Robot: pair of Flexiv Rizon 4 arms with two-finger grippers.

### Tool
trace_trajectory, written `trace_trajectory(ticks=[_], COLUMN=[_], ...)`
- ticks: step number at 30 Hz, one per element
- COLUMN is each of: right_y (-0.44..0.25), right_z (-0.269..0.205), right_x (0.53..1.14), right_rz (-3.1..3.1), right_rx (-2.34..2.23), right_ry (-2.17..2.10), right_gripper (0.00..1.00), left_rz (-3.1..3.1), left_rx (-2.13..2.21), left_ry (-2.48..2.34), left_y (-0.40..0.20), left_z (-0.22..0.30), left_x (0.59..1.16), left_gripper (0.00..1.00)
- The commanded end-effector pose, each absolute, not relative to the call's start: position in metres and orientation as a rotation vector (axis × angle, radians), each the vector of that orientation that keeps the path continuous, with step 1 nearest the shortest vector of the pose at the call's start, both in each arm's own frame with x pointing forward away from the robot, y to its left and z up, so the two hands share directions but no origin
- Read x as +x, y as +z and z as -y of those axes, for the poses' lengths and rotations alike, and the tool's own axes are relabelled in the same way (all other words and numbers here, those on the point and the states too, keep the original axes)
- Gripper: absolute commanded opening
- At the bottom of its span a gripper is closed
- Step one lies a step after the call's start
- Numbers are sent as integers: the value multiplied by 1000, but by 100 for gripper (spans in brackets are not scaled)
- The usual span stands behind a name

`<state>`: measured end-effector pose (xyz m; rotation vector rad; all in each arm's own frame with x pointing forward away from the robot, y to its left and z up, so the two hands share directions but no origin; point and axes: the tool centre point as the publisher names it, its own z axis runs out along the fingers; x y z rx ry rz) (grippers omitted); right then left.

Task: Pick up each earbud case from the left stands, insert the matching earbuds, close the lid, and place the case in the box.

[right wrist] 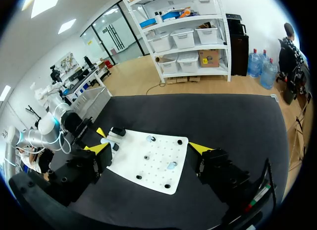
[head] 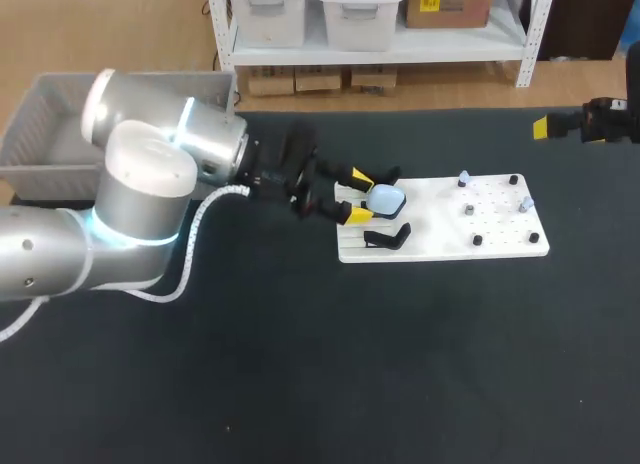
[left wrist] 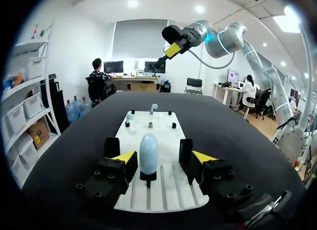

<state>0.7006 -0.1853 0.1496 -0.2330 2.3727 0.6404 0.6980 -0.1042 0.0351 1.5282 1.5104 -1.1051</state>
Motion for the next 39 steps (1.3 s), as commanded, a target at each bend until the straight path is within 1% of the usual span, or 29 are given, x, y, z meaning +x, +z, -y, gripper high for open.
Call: trace_trajectory(ticks=[1, 5, 8, 12, 15, 17, 19, 21, 24, 25, 29, 32, 36, 39], right_y=[150, 150, 150, 150, 150, 150, 150, 150, 150, 150, 150, 150, 150, 150], right_z=[186, 186, 186, 186, 186, 186, 186, 186, 186, 186, 186, 186, 186, 186], right_x=[700, 700, 700, 700, 700, 700, 700, 700, 700, 700, 700, 700, 700, 700], right_rz=[-2373, -2373, -2373, -2373, -2373, -2373, -2373, -2373, -2373, -2373, -2373, -2373, -2373, -2373], right_rx=[-234, -234, -234, -234, -234, -234, -234, -234, -234, -234, -234, -234, -234, -234], right_ry=[640, 640, 640, 640, 640, 640, 640, 640, 640, 640, 640, 640, 640, 640], right_gripper=[100, 100, 100, 100, 100, 100, 100, 100, 100, 100, 100, 100, 100, 100], left_rz=[-1505, -1508, -1509, -1508, -1505, -1506, -1506, -1507, -1510, -1513, -1524, -1531, -1530, -1525], left_rx=[1485, 1467, 1460, 1454, 1458, 1461, 1464, 1468, 1472, 1477, 1479, 1479, 1477, 1476], left_ry=[-1094, -1101, -1101, -1102, -1106, -1112, -1116, -1120, -1128, -1125, -1105, -1088, -1084, -1088], left_y=[29, 26, 24, 25, 25, 24, 23, 21, 20, 19, 19, 20, 20, 21], left_z=[103, 104, 105, 107, 110, 111, 112, 113, 114, 114, 113, 111, 110, 110], left_x=[694, 696, 698, 702, 703, 704, 704, 705, 706, 706, 710, 712, 713, 712], left_gripper=[68, 67, 63, 60, 53, 54, 50, 49, 51, 54, 72, 75, 71, 59])
